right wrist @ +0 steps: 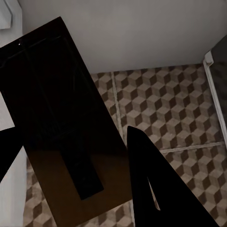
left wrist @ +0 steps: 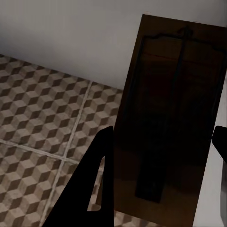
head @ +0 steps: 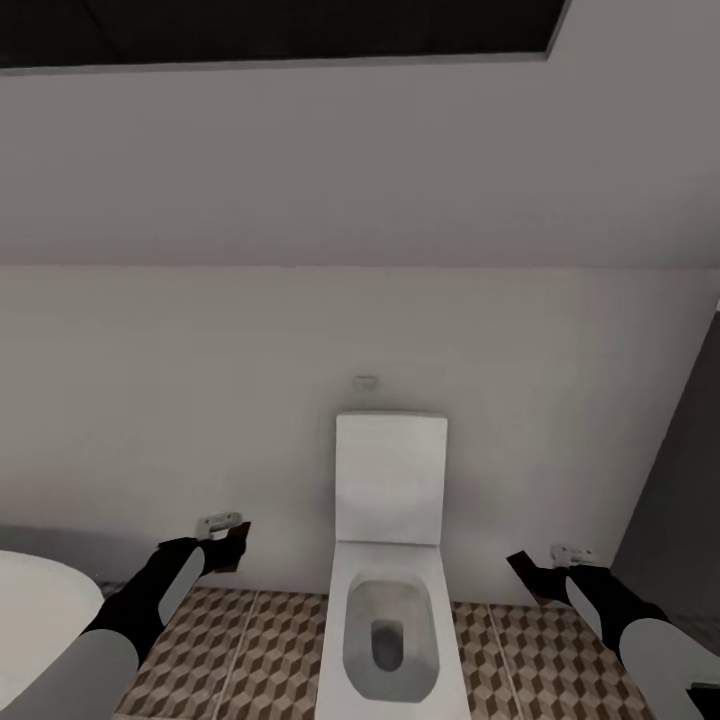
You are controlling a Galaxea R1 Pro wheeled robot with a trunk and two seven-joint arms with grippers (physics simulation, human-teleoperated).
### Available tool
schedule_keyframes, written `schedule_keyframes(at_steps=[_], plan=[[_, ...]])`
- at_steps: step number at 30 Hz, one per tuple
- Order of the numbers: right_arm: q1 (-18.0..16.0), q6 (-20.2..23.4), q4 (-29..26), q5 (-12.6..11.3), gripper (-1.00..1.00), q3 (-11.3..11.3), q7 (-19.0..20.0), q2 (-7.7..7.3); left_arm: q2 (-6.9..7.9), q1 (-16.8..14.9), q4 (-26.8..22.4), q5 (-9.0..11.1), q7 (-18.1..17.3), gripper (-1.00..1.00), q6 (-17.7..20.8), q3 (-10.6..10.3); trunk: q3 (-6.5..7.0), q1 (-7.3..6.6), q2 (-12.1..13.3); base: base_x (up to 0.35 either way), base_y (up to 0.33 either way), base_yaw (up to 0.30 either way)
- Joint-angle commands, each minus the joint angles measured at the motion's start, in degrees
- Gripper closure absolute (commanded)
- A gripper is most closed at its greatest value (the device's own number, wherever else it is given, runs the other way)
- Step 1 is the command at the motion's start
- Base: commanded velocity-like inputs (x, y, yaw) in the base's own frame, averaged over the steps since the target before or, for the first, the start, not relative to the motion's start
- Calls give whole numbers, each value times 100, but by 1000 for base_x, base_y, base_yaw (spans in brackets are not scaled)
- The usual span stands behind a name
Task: Take the four mousetraps from the cabinet in the bathroom and place them on the bathroom floor. Make sure all four end up on the same floor surface, and ensure that at least two of them are either under or directly next to the same bathroom sink.
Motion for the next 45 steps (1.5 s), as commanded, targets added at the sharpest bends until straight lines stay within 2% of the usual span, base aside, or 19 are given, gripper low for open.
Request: schedule_keyframes(at_steps=[1,42,45], plan=[[-1,33,-11,-43,100,-22,29,0,4,-4,-9,59,50,100,27,-37,-26,23,-46,0,0,0],[-2,41,-11,-35,100,-23,-3,18,-2,-4,7,22,45,100,18,-58,-762,923,-1690,0,0,0],[-2,41,-11,-36,100,-22,-7,17,-2,-4,42,7,45,100,19,-326,-815,989,-1811,0,0,0]])
